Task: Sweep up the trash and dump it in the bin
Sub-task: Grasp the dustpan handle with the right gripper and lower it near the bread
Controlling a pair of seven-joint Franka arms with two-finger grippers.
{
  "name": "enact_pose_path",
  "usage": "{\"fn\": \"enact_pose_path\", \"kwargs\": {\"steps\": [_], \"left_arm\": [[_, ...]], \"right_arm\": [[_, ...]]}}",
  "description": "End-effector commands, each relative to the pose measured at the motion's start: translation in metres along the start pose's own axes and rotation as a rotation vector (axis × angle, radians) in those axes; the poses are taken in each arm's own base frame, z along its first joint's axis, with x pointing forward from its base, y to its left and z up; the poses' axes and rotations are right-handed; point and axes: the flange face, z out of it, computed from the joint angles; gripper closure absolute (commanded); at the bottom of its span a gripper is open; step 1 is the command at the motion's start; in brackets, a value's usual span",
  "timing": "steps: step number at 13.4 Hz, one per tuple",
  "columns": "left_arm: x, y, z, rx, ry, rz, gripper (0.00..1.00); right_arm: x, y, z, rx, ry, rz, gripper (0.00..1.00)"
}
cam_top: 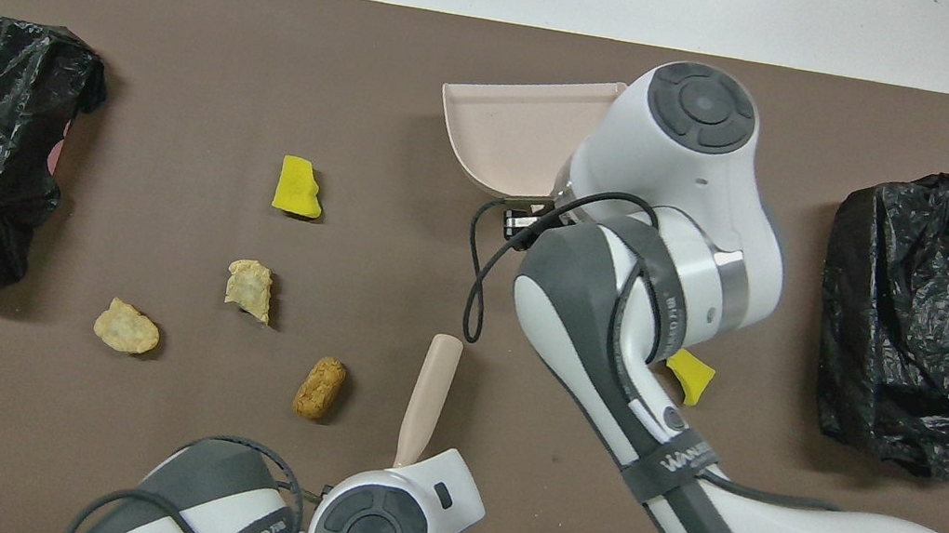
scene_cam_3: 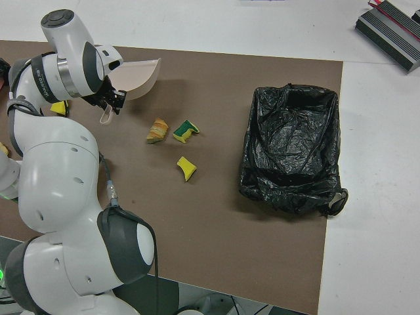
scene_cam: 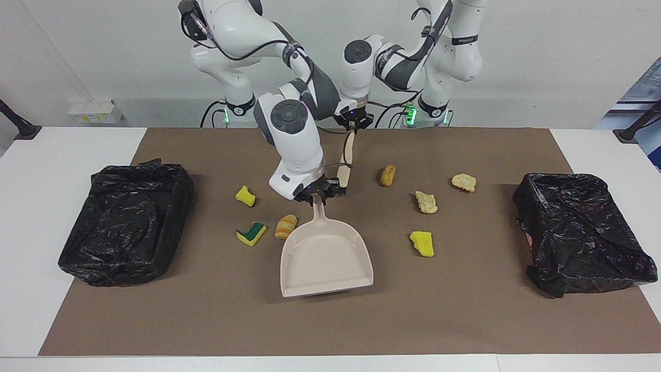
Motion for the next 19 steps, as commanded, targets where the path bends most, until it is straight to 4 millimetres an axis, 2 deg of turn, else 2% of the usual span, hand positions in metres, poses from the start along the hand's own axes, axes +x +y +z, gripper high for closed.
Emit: {"fn": "enact_pose_path", "kwargs": {"steps": [1, 2, 3, 5, 6, 9, 11, 15, 17, 19], "left_arm": [[0.006, -0.067, -0.036, 0.007, -0.021, -0.111, 1.0], [0.009, -0.093, -0.044, 0.006, -0.036, -0.167, 1.0], [0.012, -0.116, -0.047, 0.042, -0.042, -0.202, 1.0], [0.017, -0.163, -0.044, 0.146, -0.092, -0.28, 1.0], [0.021, -0.186, -0.042, 0.169, -0.103, -0.325, 1.0], [0.029, -0.242, -0.037, 0.183, -0.123, -0.443, 1.0], [0.027, -0.272, -0.033, 0.18, -0.129, -0.524, 1.0], [0.001, -0.319, -0.009, 0.187, -0.137, -0.627, 1.0], [-0.002, -0.32, 0.011, 0.208, -0.147, -0.686, 1.0], [-0.002, -0.314, 0.042, 0.221, -0.166, -0.711, 1.0]], "right_arm": [[-0.011, 0.047, -0.005, 0.019, -0.068, -0.123, 1.0], [-0.013, 0.056, -0.005, 0.024, -0.087, -0.167, 1.0], [-0.014, 0.056, -0.004, 0.024, -0.094, -0.203, 1.0], [-0.023, 0.043, -0.001, 0.002, -0.104, -0.313, 1.0], [-0.029, 0.029, 0.001, -0.006, -0.109, -0.371, 1.0], [-0.055, 0.008, 0.011, -0.065, -0.144, -0.43, 1.0], [-0.069, 0.005, 0.018, -0.071, -0.165, -0.492, 1.0], [-0.091, 0.006, 0.031, -0.105, -0.213, -0.719, 1.0], [-0.107, 0.0, 0.041, -0.129, -0.206, -0.773, 1.0], [-0.124, 0.001, 0.06, -0.149, -0.174, -0.892, 1.0]]}}
